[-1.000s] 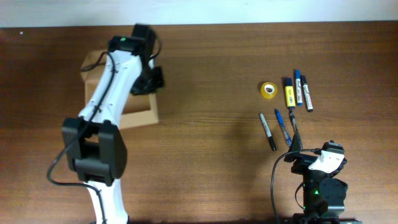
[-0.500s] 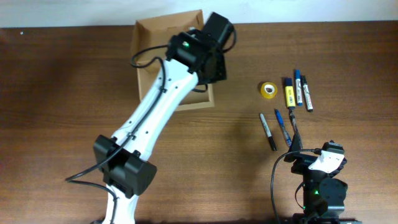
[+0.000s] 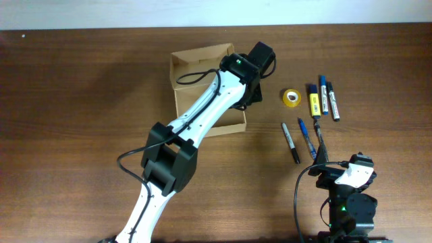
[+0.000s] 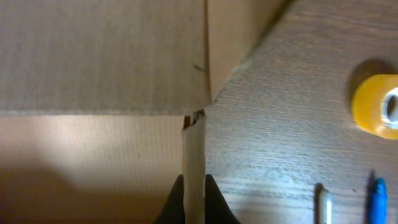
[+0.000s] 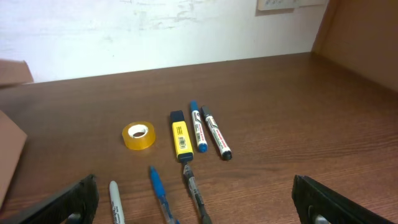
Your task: Pack container
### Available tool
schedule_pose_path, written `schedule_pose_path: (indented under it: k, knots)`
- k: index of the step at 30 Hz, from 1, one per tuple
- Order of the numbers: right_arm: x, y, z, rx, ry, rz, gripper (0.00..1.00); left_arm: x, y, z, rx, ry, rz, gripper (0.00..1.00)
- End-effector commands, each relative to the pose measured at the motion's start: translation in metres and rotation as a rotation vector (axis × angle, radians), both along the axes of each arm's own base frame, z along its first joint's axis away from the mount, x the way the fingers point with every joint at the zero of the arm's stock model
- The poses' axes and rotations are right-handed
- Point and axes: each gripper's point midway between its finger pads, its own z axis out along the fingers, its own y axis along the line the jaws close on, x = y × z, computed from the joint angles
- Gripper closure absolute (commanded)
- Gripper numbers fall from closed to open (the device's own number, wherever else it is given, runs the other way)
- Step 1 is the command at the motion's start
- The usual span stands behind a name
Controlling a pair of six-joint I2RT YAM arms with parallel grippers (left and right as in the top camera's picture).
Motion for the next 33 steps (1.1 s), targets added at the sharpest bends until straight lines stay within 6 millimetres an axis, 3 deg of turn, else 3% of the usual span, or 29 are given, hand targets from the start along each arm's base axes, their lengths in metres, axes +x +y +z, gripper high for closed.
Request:
schedule_pose_path:
  k: [1, 10, 13, 17, 21, 25, 33]
  knots:
    - [-0.001, -0.004, -0.002, -0.009, 0.001, -0.019, 0.01, 0.004, -0.005, -0.004, -0.007, -0.01, 0.01, 0.98]
    - [-0.001, -0.004, -0.002, -0.009, 0.001, -0.019, 0.01, 0.003, -0.011, -0.016, -0.004, 0.0, 0.0, 0.96]
    - [-0.001, -0.004, -0.002, -0.009, 0.001, -0.019, 0.01, 0.004, -0.013, -0.015, -0.01, -0.008, -0.003, 0.64]
    - [-0.001, -0.004, -0.002, -0.009, 0.001, -0.019, 0.01, 0.007, -0.017, -0.007, -0.011, -0.029, -0.06, 0.29]
    - [-0.001, -0.004, -0.002, -0.009, 0.001, -0.019, 0.01, 0.013, -0.016, 0.02, -0.006, -0.069, -0.08, 0.27]
    - [-0.001, -0.004, -0.002, -0.009, 0.001, -0.019, 0.01, 0.017, -0.006, 0.062, 0.044, -0.139, -0.123, 0.27]
    - [-0.001, -0.004, -0.002, -0.009, 0.001, -0.019, 0.01, 0.023, 0.036, 0.156, 0.11, -0.306, -0.133, 0.25]
